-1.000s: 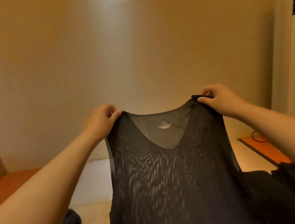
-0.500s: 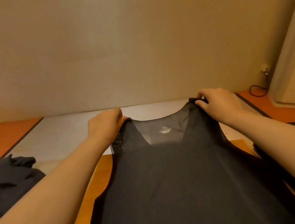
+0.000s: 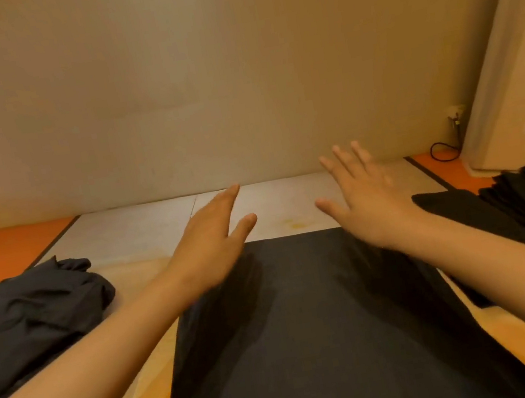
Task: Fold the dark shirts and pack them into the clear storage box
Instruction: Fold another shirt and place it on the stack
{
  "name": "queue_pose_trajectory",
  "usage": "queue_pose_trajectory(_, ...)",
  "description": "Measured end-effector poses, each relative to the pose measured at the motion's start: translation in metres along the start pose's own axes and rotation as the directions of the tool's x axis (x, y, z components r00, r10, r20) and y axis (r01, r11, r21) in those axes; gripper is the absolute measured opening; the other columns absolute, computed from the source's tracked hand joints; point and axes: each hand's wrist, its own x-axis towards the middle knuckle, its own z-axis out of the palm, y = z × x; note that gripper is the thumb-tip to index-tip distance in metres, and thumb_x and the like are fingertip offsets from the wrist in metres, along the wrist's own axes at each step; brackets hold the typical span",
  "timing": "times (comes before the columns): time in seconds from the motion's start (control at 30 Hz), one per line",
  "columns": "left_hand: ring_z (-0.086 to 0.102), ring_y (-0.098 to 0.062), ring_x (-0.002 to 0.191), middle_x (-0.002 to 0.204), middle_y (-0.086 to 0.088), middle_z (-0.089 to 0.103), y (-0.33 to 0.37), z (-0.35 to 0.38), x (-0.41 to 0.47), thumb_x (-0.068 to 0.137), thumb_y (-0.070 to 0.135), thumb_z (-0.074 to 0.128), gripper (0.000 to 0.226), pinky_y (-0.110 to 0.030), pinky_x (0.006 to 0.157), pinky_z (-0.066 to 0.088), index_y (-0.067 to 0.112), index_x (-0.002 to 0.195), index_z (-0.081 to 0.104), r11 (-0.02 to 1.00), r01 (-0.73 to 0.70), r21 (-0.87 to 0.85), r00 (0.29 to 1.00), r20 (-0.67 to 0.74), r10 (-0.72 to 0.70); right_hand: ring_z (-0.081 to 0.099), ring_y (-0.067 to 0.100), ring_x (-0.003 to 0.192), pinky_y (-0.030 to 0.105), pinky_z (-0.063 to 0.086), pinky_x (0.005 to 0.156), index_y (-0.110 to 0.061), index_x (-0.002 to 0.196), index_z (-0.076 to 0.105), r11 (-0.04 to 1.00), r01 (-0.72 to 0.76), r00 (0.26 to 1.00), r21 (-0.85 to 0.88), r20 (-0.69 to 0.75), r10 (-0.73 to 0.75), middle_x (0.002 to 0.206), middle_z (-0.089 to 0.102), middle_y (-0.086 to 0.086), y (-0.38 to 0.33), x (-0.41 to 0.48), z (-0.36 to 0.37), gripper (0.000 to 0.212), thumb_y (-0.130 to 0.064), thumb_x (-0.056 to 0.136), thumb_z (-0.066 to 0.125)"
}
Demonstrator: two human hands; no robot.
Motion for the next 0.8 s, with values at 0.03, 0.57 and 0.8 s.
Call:
queue_pose_trajectory(0.03,0.012,-0.009,0.147,0.16,0.009,0.015,0.01,0.002,-0.025,0.099,0.047,0.037,0.064,-0.023,0.114,0.01,0.029,0.154,0.012,1.0,-0.006,-0.031,0.999,0.041,0.007,-0.023,0.014,0.144,0.033,-0.006,0.115,-0.027,0.154,0.0,0.999,0.02,0.997,0.032,0.073,-0.022,0.161,-0.013,-0.004,-0.006,-0.027,-0.002,0.067,-0.052,0.099,0.03)
queue_pose_trajectory(0.57,-0.032,-0.01,0.14,0.148,0.023,-0.032,0.001,0.043,-0.15,0.06,0.085,-0.018,0.092,-0.058,0.113,-0.017,0.049,0.144,-0.022,0.949,0.036,0.315,0.915,0.371,-0.158,-0.031,0.005,0.139,0.039,-0.012,0.118,-0.055,0.138,-0.024,0.987,0.15,0.885,-0.064,0.454,-0.105,0.154,-0.026,-0.021,-0.013,-0.174,0.032,0.078,-0.08,0.064,-0.022)
queue_pose_trajectory(0.8,-0.019,-0.008,0.145,0.158,0.019,-0.014,-0.037,0.047,-0.094,0.063,0.088,-0.009,0.096,-0.057,0.116,-0.011,0.046,0.15,-0.007,0.95,0.015,0.312,0.929,0.348,-0.129,-0.019,0.009,0.145,0.045,-0.009,0.119,-0.046,0.148,-0.008,0.995,0.059,0.908,-0.077,0.418,-0.022,0.159,-0.012,-0.015,-0.016,-0.121,0.052,0.087,-0.077,0.067,-0.01)
